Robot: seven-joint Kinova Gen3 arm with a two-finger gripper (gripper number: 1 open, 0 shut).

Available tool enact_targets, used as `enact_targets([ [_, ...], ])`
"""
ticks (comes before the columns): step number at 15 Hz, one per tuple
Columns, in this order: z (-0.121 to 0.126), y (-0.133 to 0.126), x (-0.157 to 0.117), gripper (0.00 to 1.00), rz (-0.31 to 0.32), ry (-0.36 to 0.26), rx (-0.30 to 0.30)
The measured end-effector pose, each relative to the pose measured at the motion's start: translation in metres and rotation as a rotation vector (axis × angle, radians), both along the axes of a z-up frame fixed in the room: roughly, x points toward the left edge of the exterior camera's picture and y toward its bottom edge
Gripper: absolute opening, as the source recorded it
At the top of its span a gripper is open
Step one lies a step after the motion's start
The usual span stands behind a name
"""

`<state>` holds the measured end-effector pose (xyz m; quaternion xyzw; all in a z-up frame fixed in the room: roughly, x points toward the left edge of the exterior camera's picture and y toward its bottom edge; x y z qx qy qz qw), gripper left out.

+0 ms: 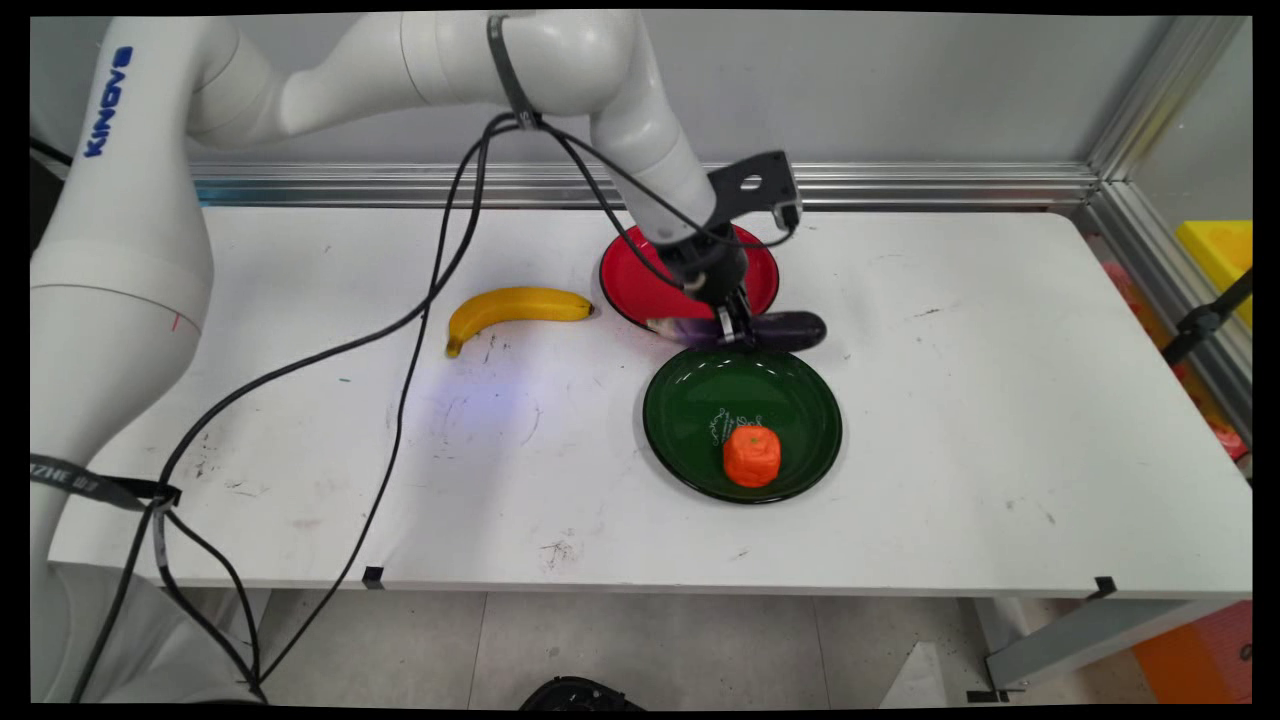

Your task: Place the picked object on the green plate

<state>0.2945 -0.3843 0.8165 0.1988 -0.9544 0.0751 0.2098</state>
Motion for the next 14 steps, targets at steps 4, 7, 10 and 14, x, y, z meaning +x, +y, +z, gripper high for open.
enact_targets([
  [4, -0.010, 0.015, -0.011, 0.00, 0.001, 0.000, 0.005],
  [7, -0.016, 0.025, -0.016, 0.00, 0.000, -0.006, 0.009],
  [10, -0.021, 0.033, -0.019, 0.00, -0.005, -0.009, 0.013],
  [14, -0.028, 0.040, -0.022, 0.00, -0.009, -0.013, 0.018],
])
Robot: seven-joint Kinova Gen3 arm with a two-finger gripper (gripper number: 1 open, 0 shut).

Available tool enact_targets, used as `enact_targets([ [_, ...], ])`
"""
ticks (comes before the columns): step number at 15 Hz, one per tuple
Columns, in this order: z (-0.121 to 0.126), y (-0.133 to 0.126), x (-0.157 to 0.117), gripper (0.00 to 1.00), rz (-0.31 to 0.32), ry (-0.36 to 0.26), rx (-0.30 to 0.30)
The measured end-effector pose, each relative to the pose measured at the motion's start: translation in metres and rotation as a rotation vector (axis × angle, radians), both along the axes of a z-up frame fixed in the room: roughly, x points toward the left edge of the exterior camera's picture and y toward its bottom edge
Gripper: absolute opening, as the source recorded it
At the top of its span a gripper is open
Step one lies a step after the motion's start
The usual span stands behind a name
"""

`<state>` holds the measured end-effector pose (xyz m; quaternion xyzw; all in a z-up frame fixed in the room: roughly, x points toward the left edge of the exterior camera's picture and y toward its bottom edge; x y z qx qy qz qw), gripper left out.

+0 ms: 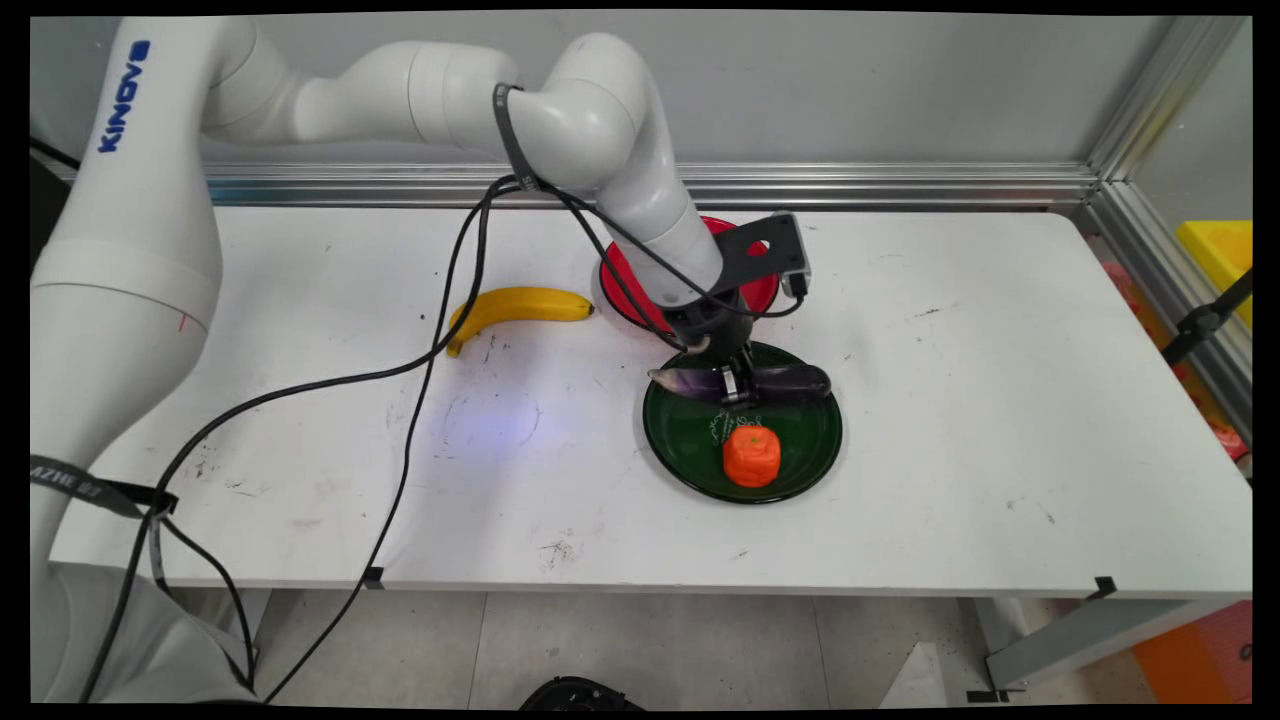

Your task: Place the picked object on the green plate

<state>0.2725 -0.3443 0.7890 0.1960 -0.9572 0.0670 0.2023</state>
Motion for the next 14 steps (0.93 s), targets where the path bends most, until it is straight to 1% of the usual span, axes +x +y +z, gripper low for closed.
enact_targets([
  [8, -0.0098, -0.0009, -0.0016, 0.00, -0.003, 0.003, -0.013],
  [9, -0.0103, -0.0010, -0.0018, 1.00, -0.003, 0.004, -0.014],
  [14, -0.0095, -0.0037, -0.0019, 1.00, 0.000, 0.009, -0.023],
])
